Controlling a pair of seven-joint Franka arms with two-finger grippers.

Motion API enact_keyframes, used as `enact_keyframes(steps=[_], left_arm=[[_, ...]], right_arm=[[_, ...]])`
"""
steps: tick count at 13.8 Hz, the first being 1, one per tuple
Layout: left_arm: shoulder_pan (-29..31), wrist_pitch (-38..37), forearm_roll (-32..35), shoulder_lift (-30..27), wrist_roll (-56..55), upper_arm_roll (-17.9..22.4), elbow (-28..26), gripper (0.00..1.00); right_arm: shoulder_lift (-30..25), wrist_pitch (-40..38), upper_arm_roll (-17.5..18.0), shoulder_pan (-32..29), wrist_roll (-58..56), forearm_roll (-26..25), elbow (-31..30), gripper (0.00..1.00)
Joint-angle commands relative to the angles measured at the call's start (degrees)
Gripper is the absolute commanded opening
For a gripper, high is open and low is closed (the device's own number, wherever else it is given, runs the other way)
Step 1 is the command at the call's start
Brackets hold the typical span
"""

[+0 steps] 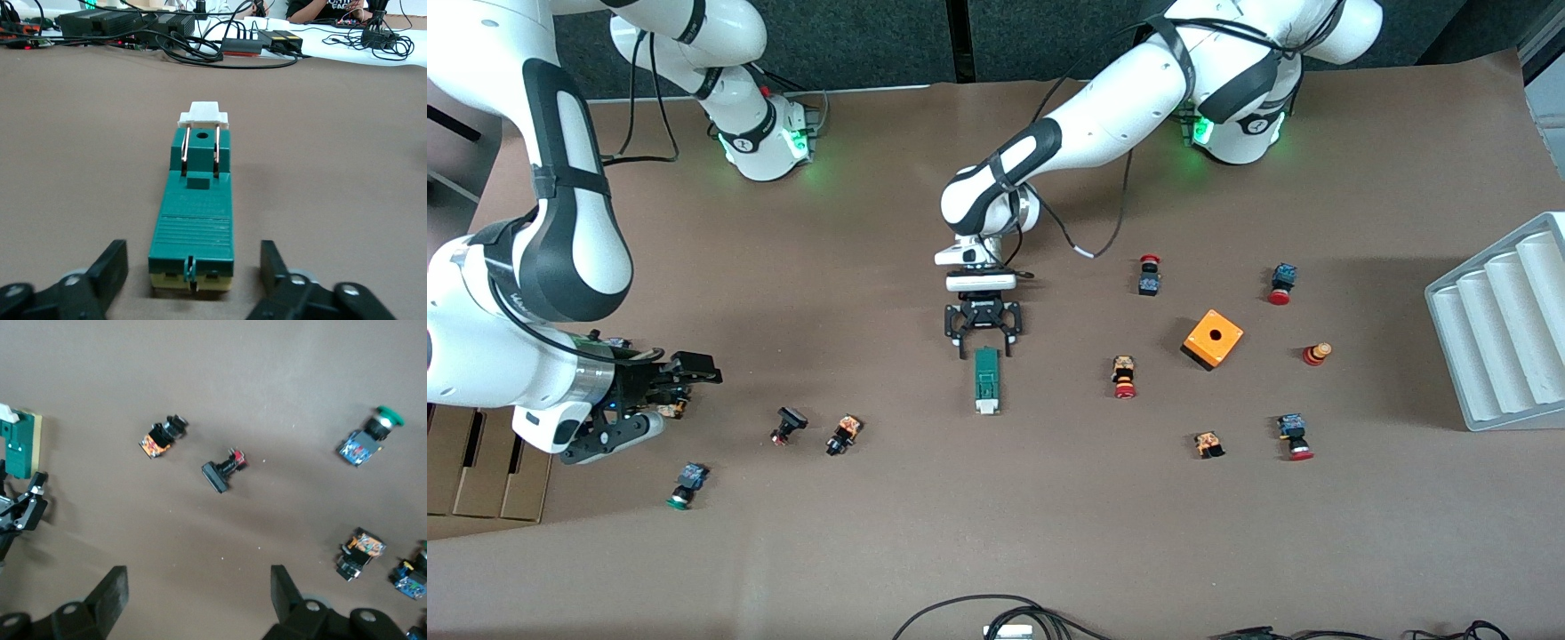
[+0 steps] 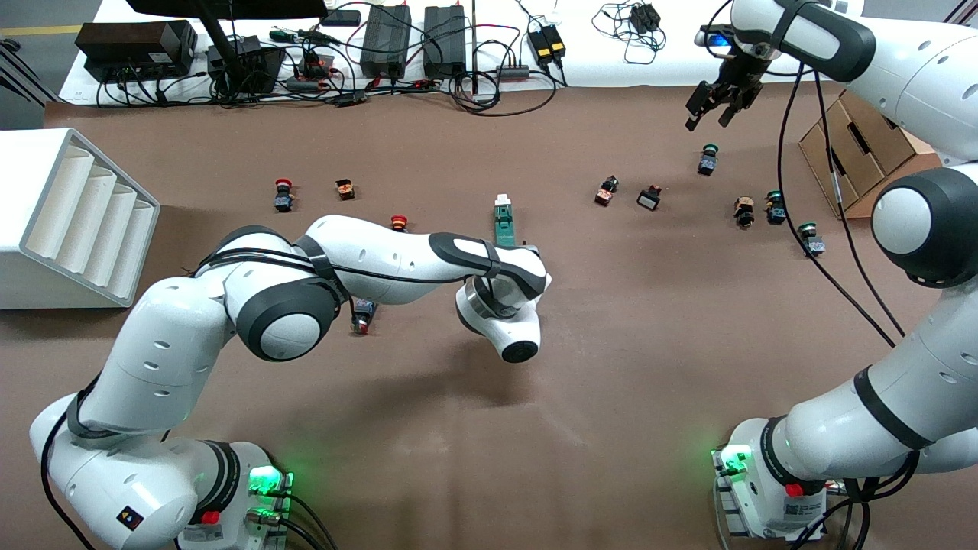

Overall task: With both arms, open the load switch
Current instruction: 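Hold the switch base with the left gripper while the right gripper approaches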

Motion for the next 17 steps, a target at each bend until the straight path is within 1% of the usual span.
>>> enact_keyframes(steps=[1,3,10,17], left_arm=[[-3.8,-1.5,2.4,1.7,-0.8,3.3,1.4,0.79],[-4.0,-1.7,2.4,2.4,-0.7,3.3,2.7,0.79],[-4.8,-3.2,2.0,2.7,-1.0,3.3,2.6,0.75],[-6.1,-5.1,2.2,3.6,-2.3,3.3,2.5,0.66]], right_arm=[[-1.3,-0.6,-0.3,2.1,2.0,-0.8,0.7,0.92],[-0.6,-0.5,-0.3,2.0,2.5,-0.5,0.7,0.9],[-1.5,-0.7,-0.4,1.9,2.0,-1.0,1.0,0.91],[-0.4,0.1,-0.4,1.6,1.7,-0.6,0.9,0.91]])
